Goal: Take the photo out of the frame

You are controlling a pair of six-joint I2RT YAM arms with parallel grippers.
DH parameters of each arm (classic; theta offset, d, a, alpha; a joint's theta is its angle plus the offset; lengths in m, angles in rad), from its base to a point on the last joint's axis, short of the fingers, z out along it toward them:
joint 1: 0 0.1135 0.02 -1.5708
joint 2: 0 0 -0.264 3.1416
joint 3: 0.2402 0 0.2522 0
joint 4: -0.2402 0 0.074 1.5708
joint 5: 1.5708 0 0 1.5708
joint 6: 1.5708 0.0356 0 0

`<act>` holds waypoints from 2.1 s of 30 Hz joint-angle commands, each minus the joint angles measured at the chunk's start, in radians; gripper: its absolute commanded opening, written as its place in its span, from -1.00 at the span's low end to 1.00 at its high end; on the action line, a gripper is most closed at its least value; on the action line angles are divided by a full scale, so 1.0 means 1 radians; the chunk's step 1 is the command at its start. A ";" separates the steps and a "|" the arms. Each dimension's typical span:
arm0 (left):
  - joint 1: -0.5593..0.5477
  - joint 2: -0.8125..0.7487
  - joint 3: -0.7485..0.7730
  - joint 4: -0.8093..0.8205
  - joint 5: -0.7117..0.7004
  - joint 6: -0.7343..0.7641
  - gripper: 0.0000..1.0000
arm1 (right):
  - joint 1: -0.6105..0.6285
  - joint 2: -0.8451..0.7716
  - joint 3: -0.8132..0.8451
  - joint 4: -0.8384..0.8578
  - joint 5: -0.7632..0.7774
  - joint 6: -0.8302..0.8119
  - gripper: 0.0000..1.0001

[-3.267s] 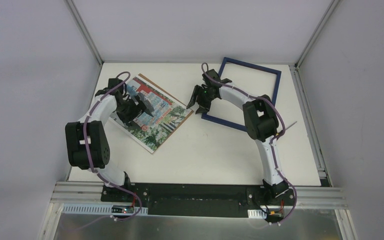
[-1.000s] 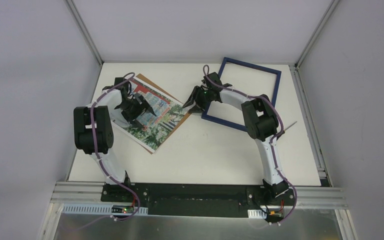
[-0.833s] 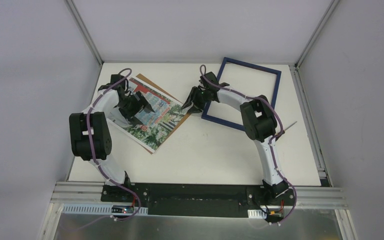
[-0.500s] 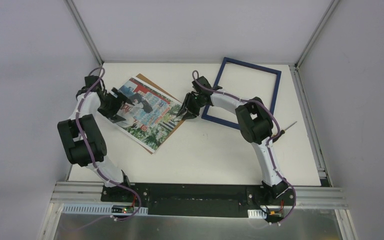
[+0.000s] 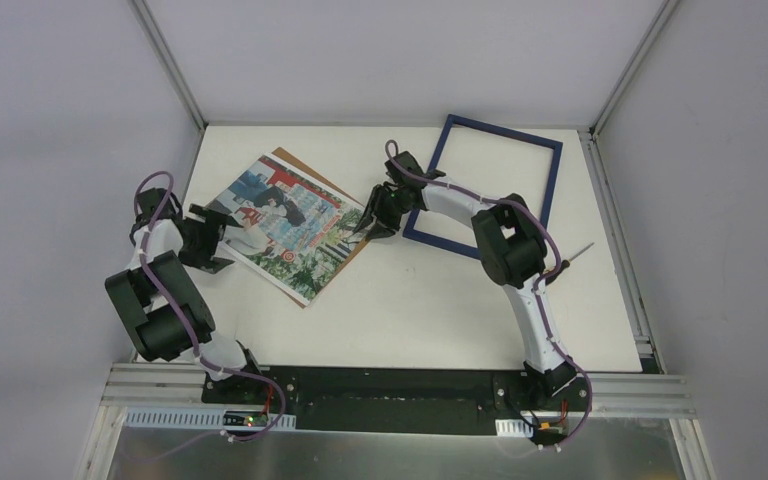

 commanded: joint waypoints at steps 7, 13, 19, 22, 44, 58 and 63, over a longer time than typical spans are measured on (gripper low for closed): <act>0.026 -0.007 -0.079 0.117 0.043 -0.052 0.77 | -0.008 -0.050 0.040 -0.113 0.056 -0.084 -0.02; 0.026 0.017 -0.083 0.071 0.026 -0.047 0.81 | -0.045 -0.070 0.062 -0.127 0.078 -0.101 0.18; 0.025 -0.035 -0.096 0.026 -0.014 -0.021 0.82 | -0.076 -0.039 0.162 -0.161 0.058 -0.122 0.20; 0.025 0.004 -0.081 0.026 -0.011 -0.012 0.77 | -0.064 -0.032 0.200 -0.162 0.056 -0.104 0.01; 0.026 0.142 -0.032 0.111 0.000 0.061 0.21 | 0.017 0.125 0.205 -0.049 -0.007 -0.005 -0.21; 0.021 0.027 0.001 0.134 0.068 -0.011 0.17 | 0.011 0.126 0.182 -0.117 -0.016 -0.042 -0.18; 0.002 0.028 0.005 0.152 0.081 -0.048 0.16 | 0.012 0.121 0.196 -0.117 -0.039 -0.030 -0.15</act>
